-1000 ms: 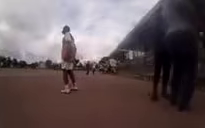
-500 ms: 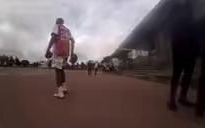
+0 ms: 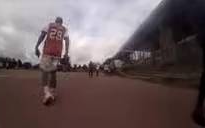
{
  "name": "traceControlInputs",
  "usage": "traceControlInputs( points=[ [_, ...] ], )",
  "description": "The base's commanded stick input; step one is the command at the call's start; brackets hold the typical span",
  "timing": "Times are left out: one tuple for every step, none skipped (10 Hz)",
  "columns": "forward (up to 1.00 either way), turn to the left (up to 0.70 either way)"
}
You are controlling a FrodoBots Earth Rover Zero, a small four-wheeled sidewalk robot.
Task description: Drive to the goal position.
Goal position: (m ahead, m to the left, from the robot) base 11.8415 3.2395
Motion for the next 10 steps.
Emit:
traceControlInputs(
  points=[
    [1.00, -0.32],
    [1.00, -0.07],
    [1.00, 0.00],
    [1.00, 0.00],
    [1.00, 0.00],
    [1.00, 0.00],
    [1.00, 0.00],
    [1.00, 0.00],
    [1.00, 0.00],
    [1.00, 0.00]
  ],
)
